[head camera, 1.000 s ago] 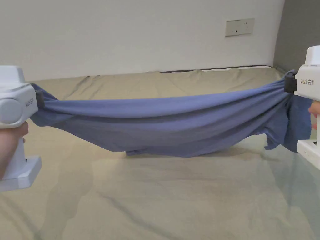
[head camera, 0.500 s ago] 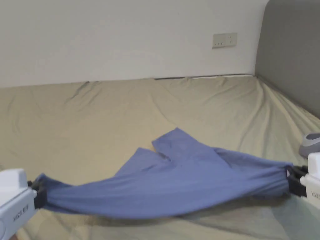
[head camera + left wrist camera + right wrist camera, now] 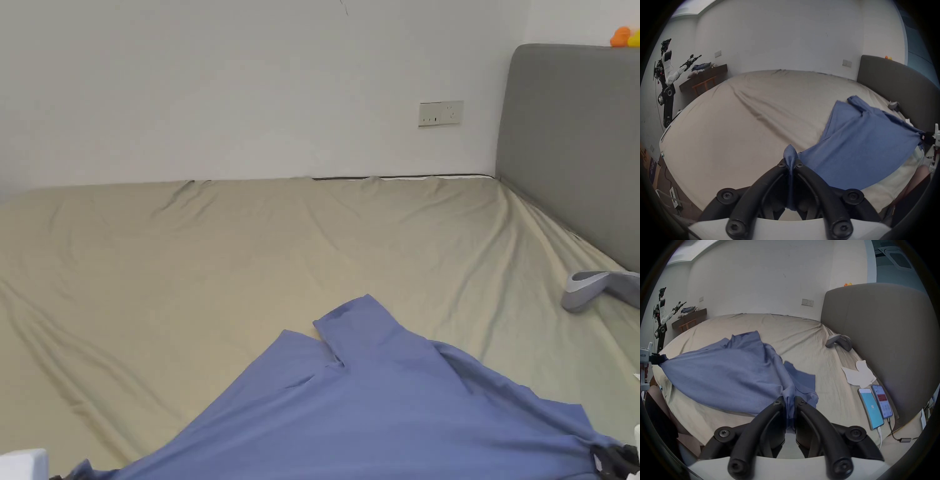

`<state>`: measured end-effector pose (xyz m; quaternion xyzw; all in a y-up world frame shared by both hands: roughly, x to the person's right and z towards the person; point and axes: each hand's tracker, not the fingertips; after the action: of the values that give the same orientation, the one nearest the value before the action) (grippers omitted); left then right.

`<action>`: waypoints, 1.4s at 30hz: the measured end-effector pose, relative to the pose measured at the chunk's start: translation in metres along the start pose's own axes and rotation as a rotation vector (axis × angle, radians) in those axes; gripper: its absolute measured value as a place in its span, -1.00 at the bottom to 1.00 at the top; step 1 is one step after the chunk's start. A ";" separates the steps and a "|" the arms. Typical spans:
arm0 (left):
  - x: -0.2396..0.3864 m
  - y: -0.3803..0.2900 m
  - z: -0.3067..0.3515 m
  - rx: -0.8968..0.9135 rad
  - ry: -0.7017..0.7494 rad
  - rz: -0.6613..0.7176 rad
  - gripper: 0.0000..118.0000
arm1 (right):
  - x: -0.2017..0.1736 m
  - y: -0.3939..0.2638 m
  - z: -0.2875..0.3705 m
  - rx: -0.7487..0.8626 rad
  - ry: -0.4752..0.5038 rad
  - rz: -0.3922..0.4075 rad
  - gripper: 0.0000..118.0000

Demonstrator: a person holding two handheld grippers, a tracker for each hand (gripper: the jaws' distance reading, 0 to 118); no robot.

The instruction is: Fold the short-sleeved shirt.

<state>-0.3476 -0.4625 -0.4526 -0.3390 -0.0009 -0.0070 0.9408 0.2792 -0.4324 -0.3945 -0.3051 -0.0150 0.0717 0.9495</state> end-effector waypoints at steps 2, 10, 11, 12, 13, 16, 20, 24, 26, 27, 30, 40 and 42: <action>0.011 -0.012 0.000 -0.014 0.029 -0.032 -0.60 | 0.002 -0.004 -0.003 -0.024 -0.005 -0.013 -0.78; 0.008 0.030 0.075 0.216 0.020 0.021 0.68 | 0.001 0.041 0.058 0.227 -0.012 -0.172 0.83; 0.008 0.035 0.092 0.273 0.014 0.044 0.05 | -0.008 0.048 0.067 0.252 0.014 -0.168 0.66; 0.008 0.037 0.106 0.312 0.015 0.058 -0.52 | -0.016 0.052 0.073 0.278 0.034 -0.162 0.27; 0.015 0.039 0.123 0.341 0.031 0.064 -0.95 | -0.027 0.057 0.079 0.281 0.064 -0.149 -0.37; 0.016 0.036 0.142 0.352 0.082 0.060 -1.00 | -0.053 0.057 0.079 0.301 0.059 -0.122 -0.99; 0.006 0.030 0.131 0.270 0.017 0.023 -1.00 | -0.084 0.060 0.070 0.306 0.215 -0.039 -1.00; -0.009 0.022 0.061 0.127 -0.004 0.023 -1.00 | -0.107 0.065 0.047 0.244 0.281 -0.022 -1.00; -0.025 0.011 0.009 0.065 0.074 0.040 -0.51 | -0.115 0.067 0.036 0.226 0.284 -0.018 -1.00; -0.029 0.010 -0.009 0.000 0.065 0.035 -0.10 | -0.118 0.068 0.032 0.219 0.284 -0.015 -1.00; -0.029 0.002 -0.042 -0.117 0.017 0.084 0.39 | -0.119 0.068 0.027 0.209 0.299 -0.009 -1.00; 0.020 -0.025 -0.041 -0.173 -0.083 -0.107 -1.00 | -0.125 0.067 0.001 0.110 0.284 -0.022 -1.00; 0.024 -0.025 -0.026 -0.092 -0.076 -0.164 -1.00 | -0.124 0.075 -0.014 0.095 0.268 -0.023 -1.00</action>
<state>-0.3239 -0.4980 -0.4564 -0.3808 -0.0642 -0.0712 0.9197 0.1482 -0.3985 -0.4473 -0.2664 0.1119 0.0201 0.9571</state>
